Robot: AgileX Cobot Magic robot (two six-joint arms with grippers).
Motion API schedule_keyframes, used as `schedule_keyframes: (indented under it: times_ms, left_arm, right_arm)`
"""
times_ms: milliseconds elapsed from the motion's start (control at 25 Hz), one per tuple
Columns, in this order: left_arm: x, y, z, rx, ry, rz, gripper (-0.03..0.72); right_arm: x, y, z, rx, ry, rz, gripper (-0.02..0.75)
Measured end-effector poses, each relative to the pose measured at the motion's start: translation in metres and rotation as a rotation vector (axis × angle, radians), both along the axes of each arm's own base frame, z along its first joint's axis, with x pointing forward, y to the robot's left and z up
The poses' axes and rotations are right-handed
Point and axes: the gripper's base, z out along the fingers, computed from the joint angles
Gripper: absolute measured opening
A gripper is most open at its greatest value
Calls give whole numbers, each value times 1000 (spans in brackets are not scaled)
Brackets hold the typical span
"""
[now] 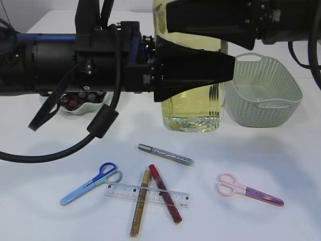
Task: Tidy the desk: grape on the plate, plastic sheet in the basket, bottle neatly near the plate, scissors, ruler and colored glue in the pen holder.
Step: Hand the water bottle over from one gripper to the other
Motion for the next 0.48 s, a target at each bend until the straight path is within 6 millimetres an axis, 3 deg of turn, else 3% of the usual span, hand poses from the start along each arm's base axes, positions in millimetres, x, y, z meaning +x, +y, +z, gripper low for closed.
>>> schedule_keyframes:
  times_ms: [280,480]
  left_arm:
    - [0,0,-1,10,0,4,463]
    - [0,0,-1,15,-2,4,444]
  right_arm:
    - [0,0,0,-2,0,1,484]
    - [0,0,-1,-6,-1,4,574]
